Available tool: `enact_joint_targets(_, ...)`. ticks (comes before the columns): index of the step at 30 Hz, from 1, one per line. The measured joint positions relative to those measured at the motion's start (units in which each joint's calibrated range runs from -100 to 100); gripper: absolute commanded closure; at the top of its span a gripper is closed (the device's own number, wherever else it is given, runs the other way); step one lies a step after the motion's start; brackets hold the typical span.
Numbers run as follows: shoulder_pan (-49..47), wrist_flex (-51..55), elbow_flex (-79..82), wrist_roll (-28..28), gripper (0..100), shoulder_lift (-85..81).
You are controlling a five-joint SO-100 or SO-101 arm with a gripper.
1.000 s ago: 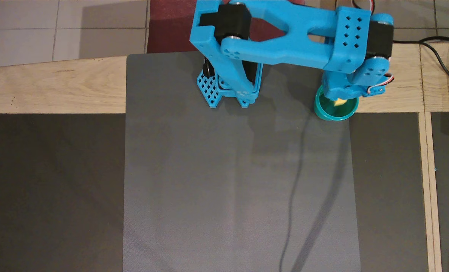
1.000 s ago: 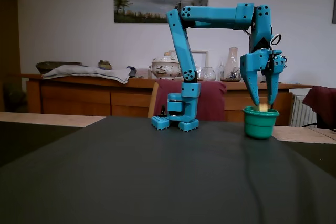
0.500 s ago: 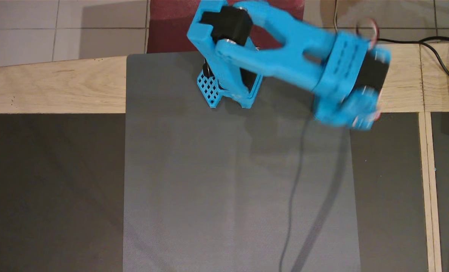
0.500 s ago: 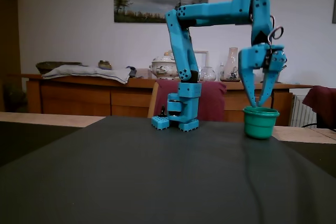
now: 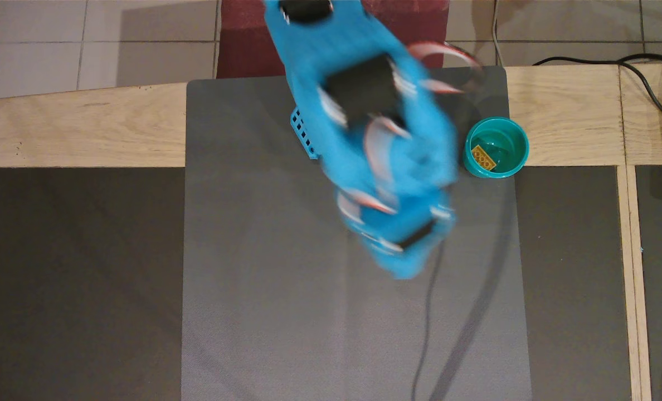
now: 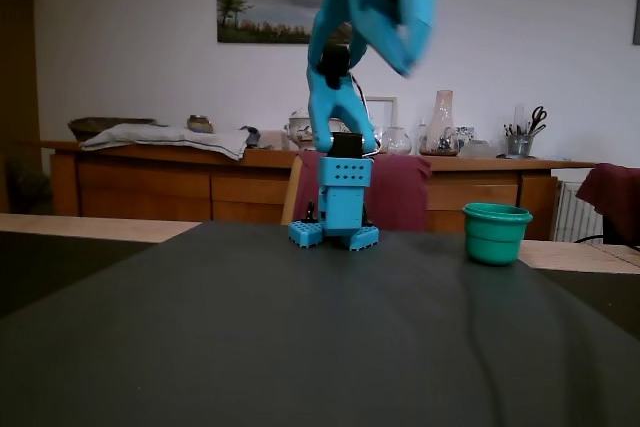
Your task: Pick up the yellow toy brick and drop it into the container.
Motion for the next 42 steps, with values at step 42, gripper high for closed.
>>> enact_joint_targets(42, 13.88, -32.38, 83.55, -0.79, 100, -52.27)
